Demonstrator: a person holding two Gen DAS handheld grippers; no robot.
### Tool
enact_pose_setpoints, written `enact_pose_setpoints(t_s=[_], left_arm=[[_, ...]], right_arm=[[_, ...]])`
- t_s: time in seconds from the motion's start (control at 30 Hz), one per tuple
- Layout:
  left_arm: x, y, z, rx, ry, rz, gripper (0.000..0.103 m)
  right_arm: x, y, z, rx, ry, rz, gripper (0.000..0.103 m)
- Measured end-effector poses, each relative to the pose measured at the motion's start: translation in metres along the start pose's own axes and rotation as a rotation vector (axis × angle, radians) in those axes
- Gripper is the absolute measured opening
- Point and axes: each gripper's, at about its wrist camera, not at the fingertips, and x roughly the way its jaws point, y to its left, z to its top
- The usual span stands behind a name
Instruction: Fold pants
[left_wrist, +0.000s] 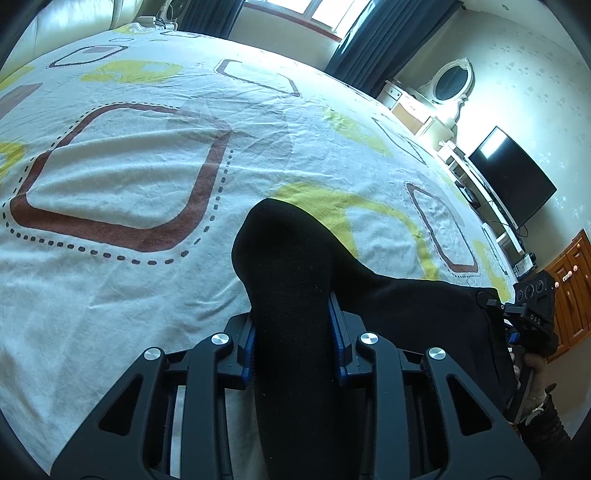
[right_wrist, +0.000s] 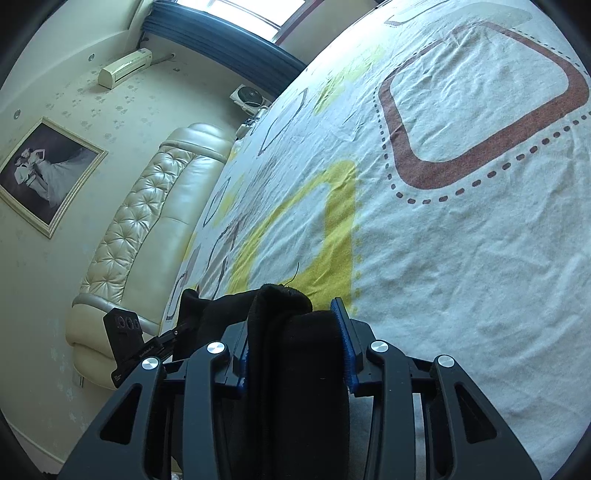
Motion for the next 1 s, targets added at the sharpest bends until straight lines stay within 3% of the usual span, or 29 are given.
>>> enact_pose_setpoints(t_s=[0.4,1.0], left_arm=[[0.036,0.011,0.044,-0.002,0.005,0.035,0.030],[0.048,0.028,0.041,-0.056,0.018,-0.014,0.036]], right_arm=[[0.030,-0.010,0.044,0.019,-0.014,-0.011,0.037],[0.035,-0.030,0.037,0.069,-0.017,0.030,0.037]])
